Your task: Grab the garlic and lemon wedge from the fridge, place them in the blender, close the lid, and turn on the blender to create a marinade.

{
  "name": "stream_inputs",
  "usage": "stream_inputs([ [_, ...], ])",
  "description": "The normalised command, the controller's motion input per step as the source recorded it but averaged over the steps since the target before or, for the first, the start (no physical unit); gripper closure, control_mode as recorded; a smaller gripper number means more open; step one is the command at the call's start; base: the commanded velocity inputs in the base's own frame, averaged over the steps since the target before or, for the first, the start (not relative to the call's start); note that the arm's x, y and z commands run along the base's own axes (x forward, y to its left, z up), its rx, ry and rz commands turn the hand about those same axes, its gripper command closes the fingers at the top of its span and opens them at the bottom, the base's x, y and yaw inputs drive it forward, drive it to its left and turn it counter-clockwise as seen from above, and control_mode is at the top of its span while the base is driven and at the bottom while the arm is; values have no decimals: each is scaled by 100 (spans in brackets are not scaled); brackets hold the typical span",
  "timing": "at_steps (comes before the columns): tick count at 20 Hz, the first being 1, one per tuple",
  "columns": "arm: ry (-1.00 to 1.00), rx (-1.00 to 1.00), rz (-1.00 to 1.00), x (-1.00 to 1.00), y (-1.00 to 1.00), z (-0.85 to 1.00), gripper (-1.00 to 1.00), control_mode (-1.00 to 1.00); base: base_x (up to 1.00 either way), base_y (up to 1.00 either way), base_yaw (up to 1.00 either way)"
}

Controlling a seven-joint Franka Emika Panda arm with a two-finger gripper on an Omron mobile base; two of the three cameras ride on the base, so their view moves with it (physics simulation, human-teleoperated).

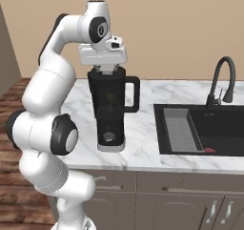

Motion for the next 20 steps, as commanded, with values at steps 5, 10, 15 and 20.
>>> stream_inputs([
  [5, -4, 0, 0, -8, 0, -51, 100, -100, 0, 0, 0],
  [10, -8, 0, 0, -10, 0, -40, -100, -100, 0, 0, 0],
  [15, -11, 0, 0, -17, 0, -13, -100, -100, 0, 0, 0],
  [20, -17, 0, 0, -20, 0, 0, -100, -100, 0, 0, 0],
])
